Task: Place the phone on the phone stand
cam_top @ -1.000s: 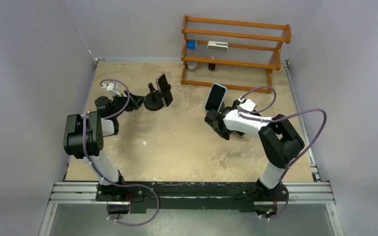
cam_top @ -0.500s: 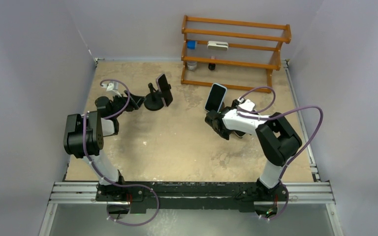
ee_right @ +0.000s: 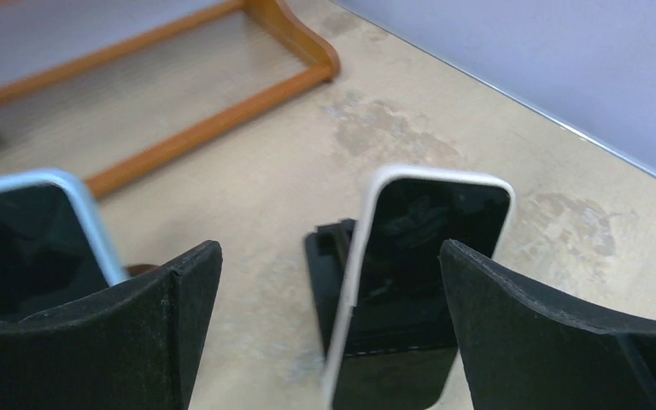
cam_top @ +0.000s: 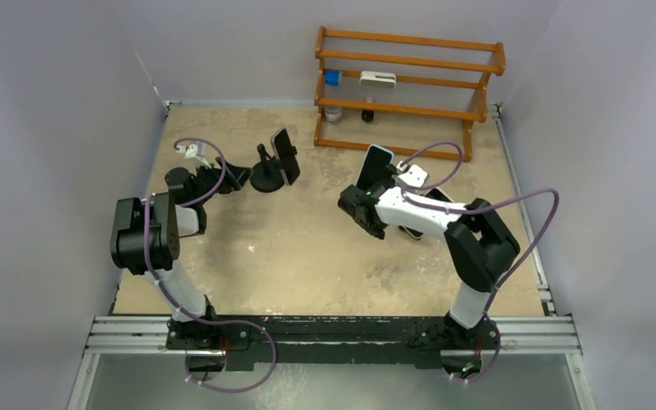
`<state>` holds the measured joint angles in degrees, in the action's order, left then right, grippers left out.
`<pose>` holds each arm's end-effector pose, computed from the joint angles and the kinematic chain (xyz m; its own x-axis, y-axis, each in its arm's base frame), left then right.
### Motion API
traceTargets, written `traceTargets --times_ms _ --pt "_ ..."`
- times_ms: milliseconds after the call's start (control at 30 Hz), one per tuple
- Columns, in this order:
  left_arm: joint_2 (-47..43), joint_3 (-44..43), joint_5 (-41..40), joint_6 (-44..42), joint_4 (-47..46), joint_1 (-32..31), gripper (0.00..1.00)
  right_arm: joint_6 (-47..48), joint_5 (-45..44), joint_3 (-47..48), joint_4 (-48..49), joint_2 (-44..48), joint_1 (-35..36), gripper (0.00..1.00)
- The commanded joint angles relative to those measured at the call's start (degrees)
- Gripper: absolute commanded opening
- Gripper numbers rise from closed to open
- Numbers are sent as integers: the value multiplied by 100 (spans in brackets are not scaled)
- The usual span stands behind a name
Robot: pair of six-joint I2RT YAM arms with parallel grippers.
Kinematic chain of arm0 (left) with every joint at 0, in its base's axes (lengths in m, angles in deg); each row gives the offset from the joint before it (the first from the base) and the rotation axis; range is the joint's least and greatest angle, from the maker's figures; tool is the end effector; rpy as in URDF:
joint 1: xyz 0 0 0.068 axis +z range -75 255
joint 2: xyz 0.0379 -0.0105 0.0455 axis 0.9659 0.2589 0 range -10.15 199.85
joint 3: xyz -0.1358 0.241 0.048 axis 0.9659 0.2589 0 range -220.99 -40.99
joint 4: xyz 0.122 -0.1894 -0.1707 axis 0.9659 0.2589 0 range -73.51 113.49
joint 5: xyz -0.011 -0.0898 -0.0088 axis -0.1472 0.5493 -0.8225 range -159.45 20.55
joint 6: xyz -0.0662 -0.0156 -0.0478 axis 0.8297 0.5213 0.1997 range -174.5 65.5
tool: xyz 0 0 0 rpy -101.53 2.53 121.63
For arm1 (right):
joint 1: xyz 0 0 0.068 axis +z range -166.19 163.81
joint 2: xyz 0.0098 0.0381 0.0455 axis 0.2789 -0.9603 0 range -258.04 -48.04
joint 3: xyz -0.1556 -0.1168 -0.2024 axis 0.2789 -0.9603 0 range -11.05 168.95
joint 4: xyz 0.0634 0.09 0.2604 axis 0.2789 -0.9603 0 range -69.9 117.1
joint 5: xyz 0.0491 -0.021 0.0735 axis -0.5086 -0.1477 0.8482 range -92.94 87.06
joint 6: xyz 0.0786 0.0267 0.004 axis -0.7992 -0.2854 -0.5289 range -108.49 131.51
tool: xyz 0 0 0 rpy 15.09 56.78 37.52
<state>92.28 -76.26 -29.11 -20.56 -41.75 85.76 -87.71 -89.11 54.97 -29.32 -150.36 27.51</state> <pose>0.3678 0.0221 0.1359 -0.3977 -0.5088 -0.7635 0.3179 0.7042 -0.6349 0.2853 0.1725 0.1907 0.0363 0.1257 -0.9914 0.7256 0.6788 0.1127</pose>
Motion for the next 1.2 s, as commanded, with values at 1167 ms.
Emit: traceTargets --times_ms 1167 --pt "312 -212 402 413 -749 -82 75 -6107 -1407 5144 -46 -318 -991 98"
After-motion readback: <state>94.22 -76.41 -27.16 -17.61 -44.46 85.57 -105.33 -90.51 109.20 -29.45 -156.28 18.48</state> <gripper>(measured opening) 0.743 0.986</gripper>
